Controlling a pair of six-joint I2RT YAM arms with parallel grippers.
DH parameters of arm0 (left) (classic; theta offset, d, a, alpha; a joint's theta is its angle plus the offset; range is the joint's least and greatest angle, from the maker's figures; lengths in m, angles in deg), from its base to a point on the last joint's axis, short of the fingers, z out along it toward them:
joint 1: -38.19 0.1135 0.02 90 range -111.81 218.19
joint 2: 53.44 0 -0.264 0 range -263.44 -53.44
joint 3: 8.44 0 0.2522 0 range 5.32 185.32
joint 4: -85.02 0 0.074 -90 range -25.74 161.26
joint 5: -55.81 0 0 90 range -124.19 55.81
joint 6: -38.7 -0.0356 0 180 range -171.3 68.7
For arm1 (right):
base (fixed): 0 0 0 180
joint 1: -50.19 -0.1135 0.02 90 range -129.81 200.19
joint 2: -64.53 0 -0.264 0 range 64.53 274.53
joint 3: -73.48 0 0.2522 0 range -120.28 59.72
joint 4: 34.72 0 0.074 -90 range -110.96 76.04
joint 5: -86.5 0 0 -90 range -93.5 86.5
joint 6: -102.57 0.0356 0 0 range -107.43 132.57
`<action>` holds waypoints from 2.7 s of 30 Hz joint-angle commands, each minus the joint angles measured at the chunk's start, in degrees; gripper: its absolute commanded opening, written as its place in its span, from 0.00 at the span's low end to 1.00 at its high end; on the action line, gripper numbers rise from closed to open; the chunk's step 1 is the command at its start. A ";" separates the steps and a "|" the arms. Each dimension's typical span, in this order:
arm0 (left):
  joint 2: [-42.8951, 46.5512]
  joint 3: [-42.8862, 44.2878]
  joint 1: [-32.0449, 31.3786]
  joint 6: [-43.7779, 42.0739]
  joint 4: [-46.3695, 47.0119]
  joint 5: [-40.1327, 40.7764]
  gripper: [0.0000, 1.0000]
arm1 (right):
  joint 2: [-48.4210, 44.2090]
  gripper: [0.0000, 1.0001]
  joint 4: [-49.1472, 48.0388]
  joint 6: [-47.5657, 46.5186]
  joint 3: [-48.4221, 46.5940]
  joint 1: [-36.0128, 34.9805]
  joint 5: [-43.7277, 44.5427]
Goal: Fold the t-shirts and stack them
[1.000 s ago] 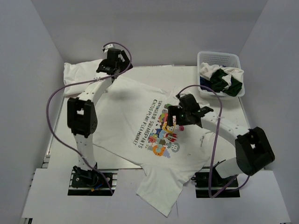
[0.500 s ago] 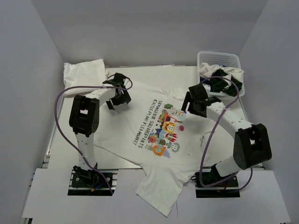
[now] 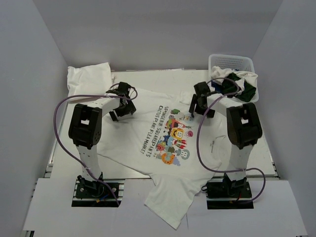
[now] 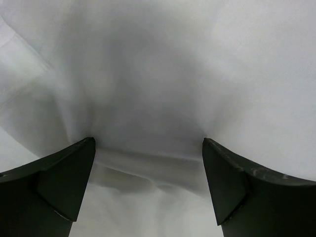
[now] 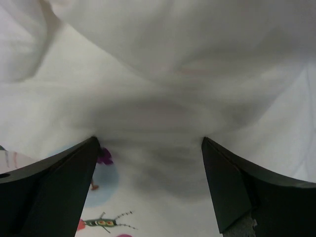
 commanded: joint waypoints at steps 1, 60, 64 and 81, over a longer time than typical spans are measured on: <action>-0.24 -2.48 0.80 2.60 -3.28 -0.46 1.00 | 8.14 0.90 3.61 -1.30 -7.03 0.00 -1.07; 38.25 -40.08 5.89 33.27 -19.03 9.65 1.00 | -21.47 0.90 -21.08 -19.59 10.61 -7.21 -24.56; 41.34 -44.04 6.43 33.27 -14.02 9.13 0.91 | -20.06 0.90 -20.47 -18.27 10.44 -7.47 -25.35; 26.84 -41.86 6.96 28.10 -6.01 2.63 0.00 | -38.43 0.90 12.74 -5.08 24.32 -12.82 -16.28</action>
